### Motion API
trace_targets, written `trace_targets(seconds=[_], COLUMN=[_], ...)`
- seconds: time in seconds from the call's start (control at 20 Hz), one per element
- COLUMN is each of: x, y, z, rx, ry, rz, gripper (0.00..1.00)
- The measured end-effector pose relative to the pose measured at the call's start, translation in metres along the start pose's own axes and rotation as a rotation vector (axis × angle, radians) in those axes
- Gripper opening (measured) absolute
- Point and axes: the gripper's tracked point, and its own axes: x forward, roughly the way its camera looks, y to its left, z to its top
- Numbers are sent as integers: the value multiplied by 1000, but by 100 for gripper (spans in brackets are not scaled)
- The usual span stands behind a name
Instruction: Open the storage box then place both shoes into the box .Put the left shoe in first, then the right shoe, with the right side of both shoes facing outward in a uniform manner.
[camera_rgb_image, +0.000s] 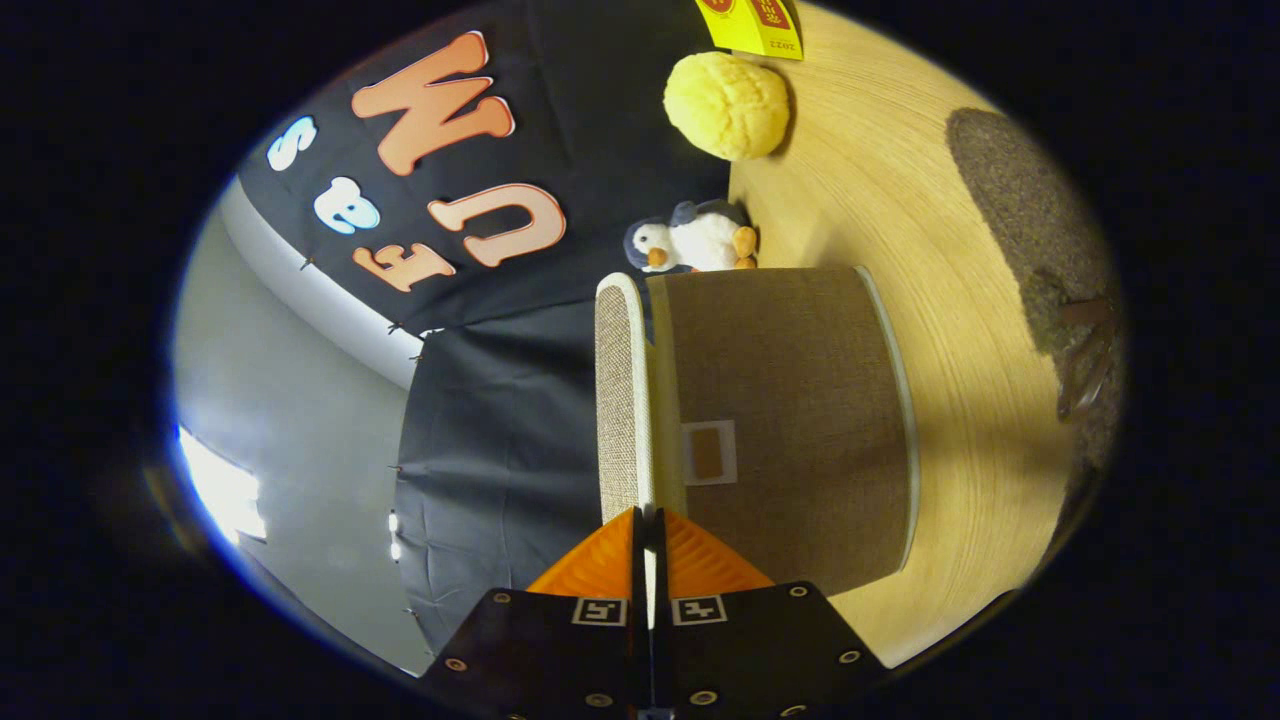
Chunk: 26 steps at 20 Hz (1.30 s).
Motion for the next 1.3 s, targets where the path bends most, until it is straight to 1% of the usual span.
trace_targets(seconds=[0.05, 0.1, 0.2, 0.3, 0.4, 0.65, 1.0, 1.3], x=[8, 5, 12, 21, 31, 63, 139, 203], y=[5, 12, 36, 53, 72, 113, 153, 154], z=[2, 0, -5, -7, -12, -26, -63, -90], rx=[-60, -110, -151, -191, -231, -359, -518, -604], ry=[-15, -12, 0, -6, -10, -19, -2, 34], rz=[-17, -31, -16, -35, -36, -82, -186, -269], gripper=[2, 0, 0, 0, 1, 0, 1, 1])
